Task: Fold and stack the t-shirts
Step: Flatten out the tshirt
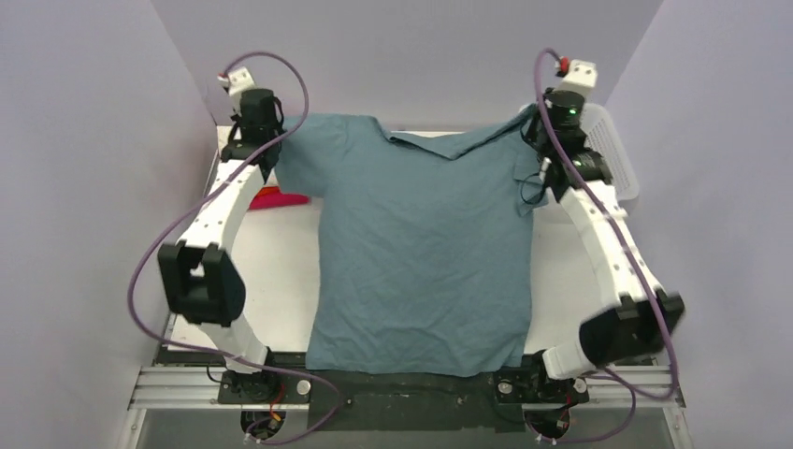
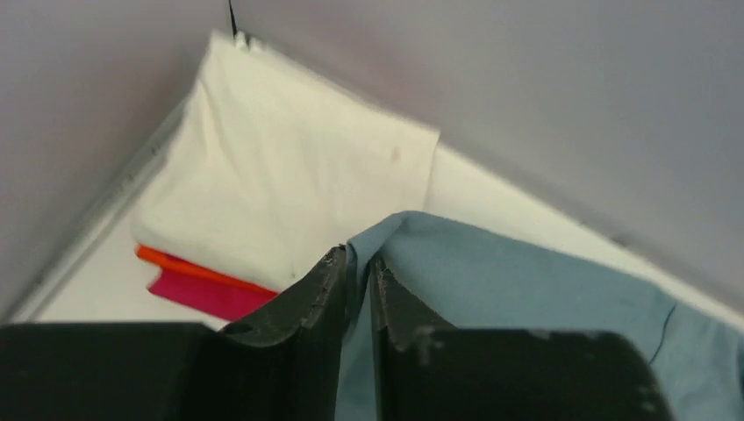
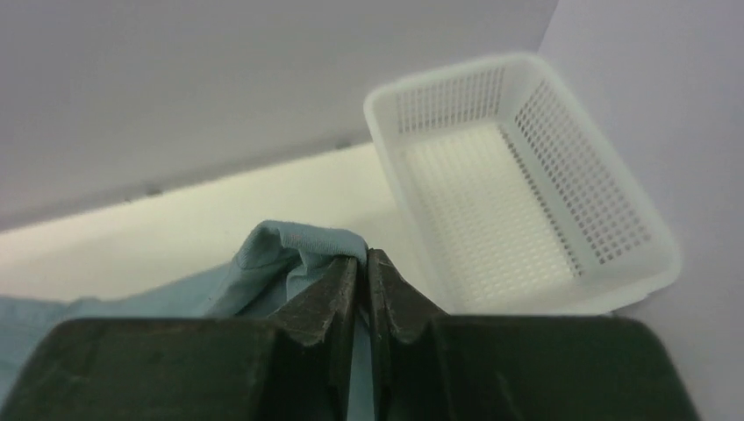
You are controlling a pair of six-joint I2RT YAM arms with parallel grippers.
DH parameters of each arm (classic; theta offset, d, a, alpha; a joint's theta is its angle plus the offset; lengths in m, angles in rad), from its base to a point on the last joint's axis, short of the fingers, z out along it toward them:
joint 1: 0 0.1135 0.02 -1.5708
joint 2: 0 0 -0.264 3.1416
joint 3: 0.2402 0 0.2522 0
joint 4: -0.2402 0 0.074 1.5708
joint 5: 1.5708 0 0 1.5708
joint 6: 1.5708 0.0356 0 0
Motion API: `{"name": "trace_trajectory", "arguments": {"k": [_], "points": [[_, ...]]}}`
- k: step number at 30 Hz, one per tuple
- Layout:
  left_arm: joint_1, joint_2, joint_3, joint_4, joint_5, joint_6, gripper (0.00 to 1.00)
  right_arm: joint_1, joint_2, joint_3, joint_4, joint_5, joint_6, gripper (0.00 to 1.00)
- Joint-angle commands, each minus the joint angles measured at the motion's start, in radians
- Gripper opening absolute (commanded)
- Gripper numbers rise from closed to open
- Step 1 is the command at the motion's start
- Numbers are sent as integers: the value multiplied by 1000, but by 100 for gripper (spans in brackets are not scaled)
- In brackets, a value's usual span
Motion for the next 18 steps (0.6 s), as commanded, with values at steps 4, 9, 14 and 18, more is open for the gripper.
{"name": "trace_trajectory", "arguments": {"k": [4, 9, 14, 18], "points": [[54, 271, 29, -41, 267, -104, 81, -105, 427, 51, 103, -311, 138, 45], [51, 280, 27, -23, 338, -112, 84, -101, 544, 142, 11, -307, 140, 72], [25, 229, -12, -39, 407, -130, 87, -88, 482, 122, -52, -269, 142, 83], [-49, 139, -118, -43, 422, -147, 89, -60, 362, 36, -123, -247, 145, 84]]}}
